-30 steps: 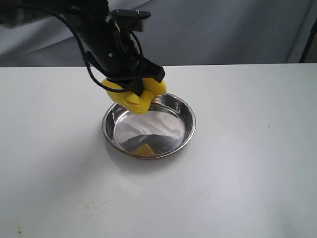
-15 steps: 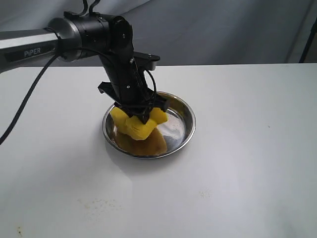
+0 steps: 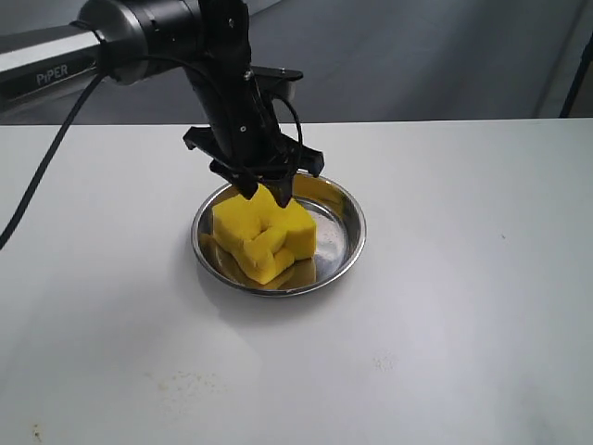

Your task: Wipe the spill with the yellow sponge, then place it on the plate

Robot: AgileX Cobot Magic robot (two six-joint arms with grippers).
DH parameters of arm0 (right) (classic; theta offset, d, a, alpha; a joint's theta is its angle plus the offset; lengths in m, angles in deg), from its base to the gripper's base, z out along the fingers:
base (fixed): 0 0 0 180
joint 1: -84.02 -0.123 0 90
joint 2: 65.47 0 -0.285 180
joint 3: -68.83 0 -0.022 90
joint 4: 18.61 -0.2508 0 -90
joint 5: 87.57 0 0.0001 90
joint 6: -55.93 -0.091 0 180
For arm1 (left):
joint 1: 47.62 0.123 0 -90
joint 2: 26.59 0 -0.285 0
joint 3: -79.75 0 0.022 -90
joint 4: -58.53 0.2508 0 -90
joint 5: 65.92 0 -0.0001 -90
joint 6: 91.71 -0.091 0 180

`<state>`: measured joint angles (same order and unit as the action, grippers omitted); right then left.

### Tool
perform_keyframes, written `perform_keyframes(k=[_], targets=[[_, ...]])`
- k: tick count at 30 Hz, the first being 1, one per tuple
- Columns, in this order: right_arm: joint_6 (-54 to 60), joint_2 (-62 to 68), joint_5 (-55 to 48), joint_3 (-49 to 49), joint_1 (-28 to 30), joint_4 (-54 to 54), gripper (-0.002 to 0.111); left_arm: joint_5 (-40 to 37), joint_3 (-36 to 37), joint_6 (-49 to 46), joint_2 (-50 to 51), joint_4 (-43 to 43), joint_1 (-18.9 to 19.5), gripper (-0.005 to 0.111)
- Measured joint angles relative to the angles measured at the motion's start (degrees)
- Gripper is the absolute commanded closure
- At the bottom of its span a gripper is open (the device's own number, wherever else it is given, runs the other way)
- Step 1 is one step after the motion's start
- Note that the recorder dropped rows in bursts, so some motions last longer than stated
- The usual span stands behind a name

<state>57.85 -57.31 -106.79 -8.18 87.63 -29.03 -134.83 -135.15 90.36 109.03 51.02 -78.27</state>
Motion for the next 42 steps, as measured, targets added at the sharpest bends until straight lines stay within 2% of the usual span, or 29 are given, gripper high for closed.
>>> perform_keyframes(k=[2, 11, 16, 22, 28, 31, 33, 34, 40, 42], targets=[[0.0, 0.0, 0.0, 0.0, 0.0, 0.0, 0.108, -0.3, -0.5, 1.1, -0.3, 0.0, 0.0, 0.107], [0.0, 0.0, 0.0, 0.0, 0.0, 0.0, 0.108, -1.1, -0.3, 6.9, -3.7, 1.8, 3.1, 0.107], [0.0, 0.0, 0.0, 0.0, 0.0, 0.0, 0.108, -1.1, 5.1, 6.4, -9.0, 2.8, 7.0, 0.107], [0.0, 0.0, 0.0, 0.0, 0.0, 0.0, 0.108, -1.1, 18.8, 4.9, -18.5, 6.6, 15.0, 0.107], [0.0, 0.0, 0.0, 0.0, 0.0, 0.0, 0.108, -1.1, 34.4, 0.2, -30.9, 8.2, 26.5, 0.107], [0.0, 0.0, 0.0, 0.0, 0.0, 0.0, 0.108, -1.1, 43.2, -3.0, -37.5, 8.4, 30.3, 0.107], [0.0, 0.0, 0.0, 0.0, 0.0, 0.0, 0.108, 0.3, 48.7, -4.0, -42.6, 8.3, 31.7, 0.107], [0.0, 0.0, 0.0, 0.0, 0.0, 0.0, 0.108, 3.8, 54.6, -4.4, -48.4, 7.5, 32.3, 0.107], [0.0, 0.0, 0.0, 0.0, 0.0, 0.0, 0.108, 10.7, 67.8, -6.9, -65.4, 3.8, 32.3, 0.107], [0.0, 0.0, 0.0, 0.0, 0.0, 0.0, 0.108, 13.8, 72.7, -7.6, -74.0, 3.0, 32.3, 0.107]])
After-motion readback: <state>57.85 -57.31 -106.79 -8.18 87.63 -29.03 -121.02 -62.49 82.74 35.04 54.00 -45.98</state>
